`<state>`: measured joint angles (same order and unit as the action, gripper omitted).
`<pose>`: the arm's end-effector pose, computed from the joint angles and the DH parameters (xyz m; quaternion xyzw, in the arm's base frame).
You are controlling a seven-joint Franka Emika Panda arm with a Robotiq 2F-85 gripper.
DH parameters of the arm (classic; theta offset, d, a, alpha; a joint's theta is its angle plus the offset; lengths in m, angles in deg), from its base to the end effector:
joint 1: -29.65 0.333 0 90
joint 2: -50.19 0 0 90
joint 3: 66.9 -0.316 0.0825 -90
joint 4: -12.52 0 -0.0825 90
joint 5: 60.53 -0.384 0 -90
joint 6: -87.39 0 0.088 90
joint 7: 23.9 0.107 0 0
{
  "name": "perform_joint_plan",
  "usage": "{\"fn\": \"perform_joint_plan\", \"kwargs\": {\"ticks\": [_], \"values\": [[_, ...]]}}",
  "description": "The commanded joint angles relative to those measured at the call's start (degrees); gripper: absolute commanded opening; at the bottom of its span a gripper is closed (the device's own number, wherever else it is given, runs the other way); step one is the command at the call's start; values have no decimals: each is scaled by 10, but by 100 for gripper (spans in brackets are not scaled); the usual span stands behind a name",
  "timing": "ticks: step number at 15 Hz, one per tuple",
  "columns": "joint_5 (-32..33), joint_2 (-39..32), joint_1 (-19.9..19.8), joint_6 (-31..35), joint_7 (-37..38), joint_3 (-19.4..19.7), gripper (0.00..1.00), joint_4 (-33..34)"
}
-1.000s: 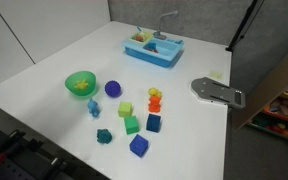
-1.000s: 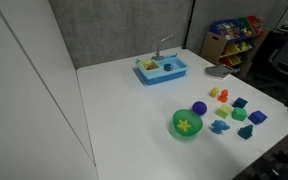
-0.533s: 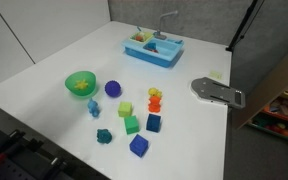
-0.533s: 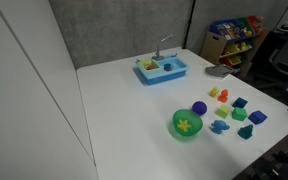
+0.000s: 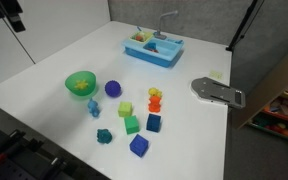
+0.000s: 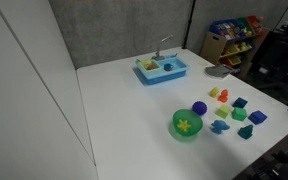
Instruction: Put the blue thing into the bowl
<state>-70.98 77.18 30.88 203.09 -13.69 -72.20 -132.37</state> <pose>0.3889 0.0555 0.4346 -0.9949 0.0785 0.0274 0.0571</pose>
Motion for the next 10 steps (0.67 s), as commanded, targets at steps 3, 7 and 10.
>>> {"fn": "perform_joint_plan", "kwargs": {"ticks": [3, 7, 10], "values": [[45, -91, -25, 6, -14, 27, 100, 42], [81, -135, -45, 45, -31, 55, 100, 30], [97, -174, -59, 80, -31, 76, 100, 34]]}}
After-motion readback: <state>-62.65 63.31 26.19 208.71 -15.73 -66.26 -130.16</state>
